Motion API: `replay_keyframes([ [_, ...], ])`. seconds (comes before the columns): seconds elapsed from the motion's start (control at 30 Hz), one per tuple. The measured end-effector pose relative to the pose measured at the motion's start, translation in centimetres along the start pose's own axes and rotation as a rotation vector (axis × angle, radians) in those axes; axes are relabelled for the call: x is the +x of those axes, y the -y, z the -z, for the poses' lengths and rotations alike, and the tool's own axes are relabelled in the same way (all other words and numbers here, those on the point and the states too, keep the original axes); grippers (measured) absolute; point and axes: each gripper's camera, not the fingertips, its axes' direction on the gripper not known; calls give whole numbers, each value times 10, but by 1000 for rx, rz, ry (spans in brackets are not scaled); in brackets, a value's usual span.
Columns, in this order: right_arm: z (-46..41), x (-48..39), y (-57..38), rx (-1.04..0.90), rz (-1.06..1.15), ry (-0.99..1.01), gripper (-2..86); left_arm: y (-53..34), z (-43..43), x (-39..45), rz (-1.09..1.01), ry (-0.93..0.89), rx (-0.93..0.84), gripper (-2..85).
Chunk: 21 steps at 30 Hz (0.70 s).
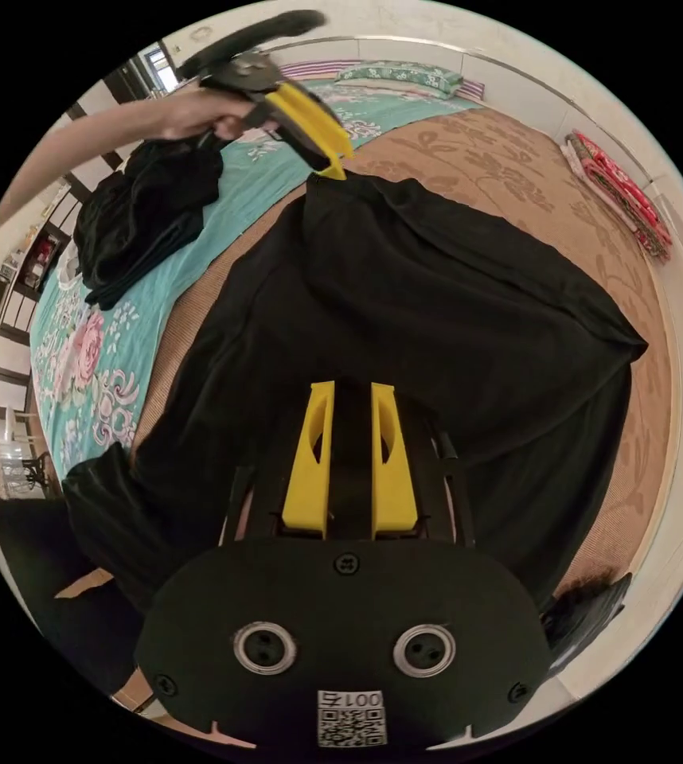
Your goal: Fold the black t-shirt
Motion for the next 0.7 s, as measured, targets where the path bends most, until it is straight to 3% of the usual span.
replay_keyframes([
  [0.1, 11, -3, 11, 12, 40, 4, 60, 51, 3, -12, -166, 19, -105, 78],
  [0.23, 24, -6, 35, 4, 92, -13, 48, 109, 6, -30, -320, -89, -272, 9],
  [0.57, 79, 14, 104, -8, 128, -12, 53, 190, 86, -133, -293, -326, -236, -9],
  [0.7, 113, 40, 129, 82, 46, -44, 68, 220, 107, -184, -209, -364, -237, -10],
])
